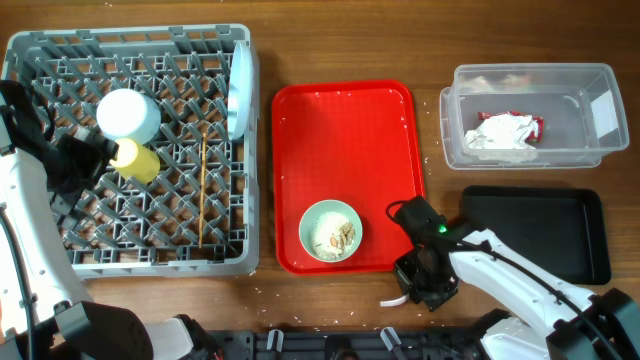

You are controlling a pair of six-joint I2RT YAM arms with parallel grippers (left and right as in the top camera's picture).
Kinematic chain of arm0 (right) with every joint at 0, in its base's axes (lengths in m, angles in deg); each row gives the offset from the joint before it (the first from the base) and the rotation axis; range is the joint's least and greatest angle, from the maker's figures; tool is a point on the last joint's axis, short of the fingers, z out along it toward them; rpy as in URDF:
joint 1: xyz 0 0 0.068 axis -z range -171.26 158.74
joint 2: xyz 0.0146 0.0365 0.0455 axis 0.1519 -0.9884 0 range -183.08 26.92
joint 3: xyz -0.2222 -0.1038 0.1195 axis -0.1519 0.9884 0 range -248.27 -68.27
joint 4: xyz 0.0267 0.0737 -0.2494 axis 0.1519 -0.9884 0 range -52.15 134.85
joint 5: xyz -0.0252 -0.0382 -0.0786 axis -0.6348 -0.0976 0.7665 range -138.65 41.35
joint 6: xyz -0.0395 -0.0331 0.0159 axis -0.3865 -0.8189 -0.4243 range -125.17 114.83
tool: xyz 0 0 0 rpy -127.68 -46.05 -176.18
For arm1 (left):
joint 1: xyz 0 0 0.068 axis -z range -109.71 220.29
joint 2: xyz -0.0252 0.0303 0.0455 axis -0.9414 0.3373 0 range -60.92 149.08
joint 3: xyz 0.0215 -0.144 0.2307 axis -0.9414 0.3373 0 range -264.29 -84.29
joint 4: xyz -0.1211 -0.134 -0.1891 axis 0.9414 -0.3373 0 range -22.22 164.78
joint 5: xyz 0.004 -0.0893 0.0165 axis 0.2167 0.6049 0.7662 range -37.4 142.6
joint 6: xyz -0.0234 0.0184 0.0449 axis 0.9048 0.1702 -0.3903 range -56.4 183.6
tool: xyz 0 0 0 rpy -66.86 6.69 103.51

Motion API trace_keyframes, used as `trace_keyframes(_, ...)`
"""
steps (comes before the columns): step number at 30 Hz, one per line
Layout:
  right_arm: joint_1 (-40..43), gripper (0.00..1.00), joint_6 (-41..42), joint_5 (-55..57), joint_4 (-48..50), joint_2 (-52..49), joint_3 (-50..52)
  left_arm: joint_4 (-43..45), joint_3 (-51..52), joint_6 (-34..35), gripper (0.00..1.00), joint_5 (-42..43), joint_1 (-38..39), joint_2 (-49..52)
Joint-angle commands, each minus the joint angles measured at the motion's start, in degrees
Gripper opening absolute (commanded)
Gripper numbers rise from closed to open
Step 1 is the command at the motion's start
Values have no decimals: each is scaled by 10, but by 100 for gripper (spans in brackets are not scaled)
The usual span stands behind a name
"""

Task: Sort waste into correct bins and load items into the dishwasher rack
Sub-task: 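Grasp the white plastic fork with the right gripper, then carry the fork to the dish rack and drop it in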

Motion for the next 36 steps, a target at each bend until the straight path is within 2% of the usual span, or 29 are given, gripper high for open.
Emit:
trace_keyframes(1, -2, 4, -12, 17, -1, 3, -13, 1, 1, 6, 100, 3, -3, -9)
trace_keyframes(3, -2, 4, -20, 14, -10, 11, -22, 2, 1, 6, 100, 3, -3, -9)
trace_keyframes(6, -2, 4, -20, 31, -75, 40, -68, 2, 1, 6, 100, 3, -3, -9)
trace_keyframes(8, -2, 4, -30, 69, -133, 76, -132, 2, 1, 6, 100, 3, -3, -9)
trace_keyframes(10, -2, 4, -88, 96, -109, 110, -209, 4, 1, 6, 100, 3, -3, -9)
trace_keyframes(12, -2, 4, -164, 106, -11, 116, -247, 8, 1, 6, 100, 3, -3, -9)
trace_keyframes(13, -2, 4, -202, 92, 100, 112, -258, 8, 1, 6, 100, 3, -3, -9)
trace_keyframes(17, -2, 4, -196, -16, 448, 39, -261, 8, 1, 6, 100, 3, -3, -9)
trace_keyframes(19, -18, 4, -187, -50, 537, -29, -283, 8, 1, 6, 100, 3, -3, -9)
trace_keyframes(21, -63, 4, -247, -57, 603, -114, -322, 8, 1, 6, 100, 3, -3, -9)
trace_keyframes(22, -85, 4, -284, -57, 603, -145, -345, 8, 1, 6, 100, 3, -3, -9)
trace_keyframes(25, -151, 4, -465, -18, 557, -210, -416, 8, 1, 6, 100, 3, -3, -9)
trace_keyframes(28, -210, 4, -619, 36, 509, -216, -461, 8, 1, 6, 100, 3, -3, -9)
trace_keyframes(32, -247, 4, -680, 36, 505, -228, -462, 8, 1, 6, 100, 3, -3, -9)
trace_keyframes(36, -253, 4, -655, 36, 544, -284, -462, 8, 1, 6, 100, 3, -3, -9)
